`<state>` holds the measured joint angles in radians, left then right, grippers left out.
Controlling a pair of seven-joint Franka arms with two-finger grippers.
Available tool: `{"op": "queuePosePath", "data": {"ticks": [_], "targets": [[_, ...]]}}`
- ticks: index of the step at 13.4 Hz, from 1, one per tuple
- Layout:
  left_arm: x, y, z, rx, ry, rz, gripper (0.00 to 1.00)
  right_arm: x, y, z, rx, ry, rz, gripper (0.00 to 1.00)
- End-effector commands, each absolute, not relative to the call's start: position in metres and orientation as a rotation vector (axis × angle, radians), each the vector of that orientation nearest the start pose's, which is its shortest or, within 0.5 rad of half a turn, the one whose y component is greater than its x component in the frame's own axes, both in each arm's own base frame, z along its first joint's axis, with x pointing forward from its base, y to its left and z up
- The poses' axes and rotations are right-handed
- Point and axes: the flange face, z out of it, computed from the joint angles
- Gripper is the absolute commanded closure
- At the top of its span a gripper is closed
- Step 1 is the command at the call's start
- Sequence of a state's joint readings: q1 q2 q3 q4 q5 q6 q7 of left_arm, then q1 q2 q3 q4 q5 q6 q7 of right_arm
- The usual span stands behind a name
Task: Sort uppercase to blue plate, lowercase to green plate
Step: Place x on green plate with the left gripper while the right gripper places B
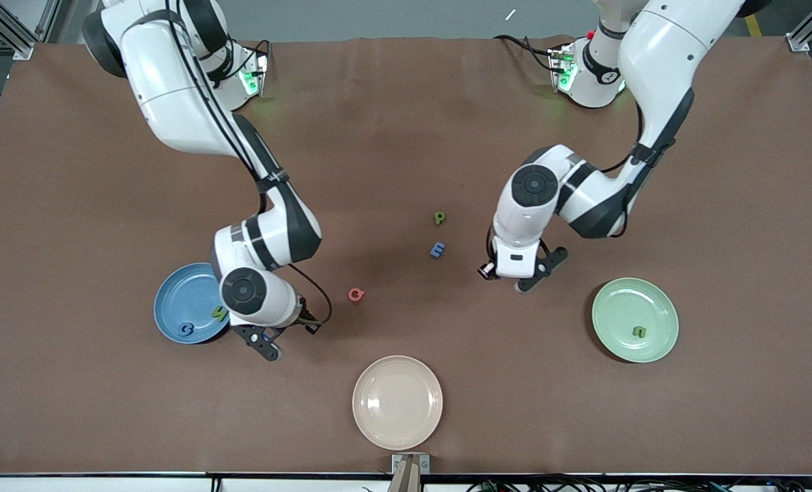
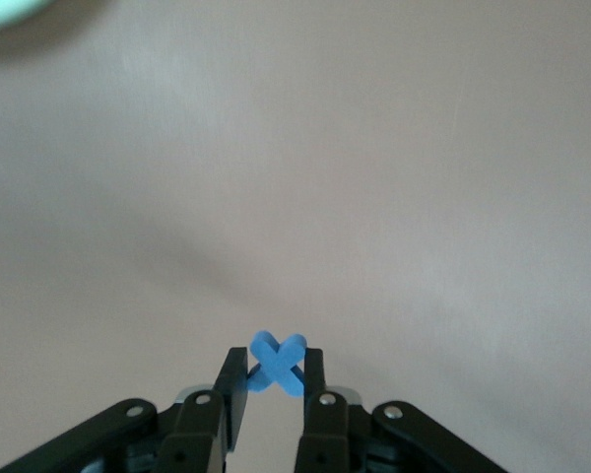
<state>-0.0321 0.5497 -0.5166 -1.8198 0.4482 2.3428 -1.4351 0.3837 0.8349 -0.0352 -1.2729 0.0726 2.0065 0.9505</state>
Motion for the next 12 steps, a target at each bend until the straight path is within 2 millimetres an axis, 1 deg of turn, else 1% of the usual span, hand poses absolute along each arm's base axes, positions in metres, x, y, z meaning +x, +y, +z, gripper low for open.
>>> {"op": "queuePosePath", "data": {"ticks": [1, 3, 5, 6, 7, 8, 10, 11, 12], "targets": [[0.599, -0.265, 0.279, -3.003, -0.889, -0.171, 1.00, 0.694, 0.211, 0.270, -3.071, 0.801, 0.264, 0.97], [0.614, -0.234, 0.281, -3.012, -0.839, -0.177, 1.00, 0.697, 0.180, 0.274, -3.102, 0.665, 0.318, 0.97], [0.627, -0.197, 0.283, -3.011, -0.774, -0.190, 1.00, 0.700, 0.144, 0.270, -3.122, 0.556, 0.366, 0.97], [0.633, -0.179, 0.284, -3.007, -0.744, -0.202, 1.00, 0.701, 0.117, 0.265, -3.144, 0.474, 0.391, 0.96], [0.639, -0.159, 0.282, -2.997, -0.690, -0.216, 1.00, 0.700, 0.100, 0.259, -3.151, 0.400, 0.421, 0.96], [0.645, -0.135, 0.279, -2.987, -0.657, -0.224, 1.00, 0.698, 0.078, 0.252, -3.148, 0.362, 0.449, 0.96], [0.649, -0.110, 0.274, -2.987, -0.577, -0.208, 1.00, 0.695, 0.044, 0.247, -3.133, 0.279, 0.473, 0.96], [0.652, -0.091, 0.269, -2.986, -0.564, -0.198, 0.99, 0.692, 0.032, 0.245, -3.126, 0.249, 0.481, 0.96], [0.654, -0.075, 0.262, -2.984, -0.570, -0.184, 0.99, 0.687, 0.027, 0.238, -3.123, 0.228, 0.483, 0.96]]}}
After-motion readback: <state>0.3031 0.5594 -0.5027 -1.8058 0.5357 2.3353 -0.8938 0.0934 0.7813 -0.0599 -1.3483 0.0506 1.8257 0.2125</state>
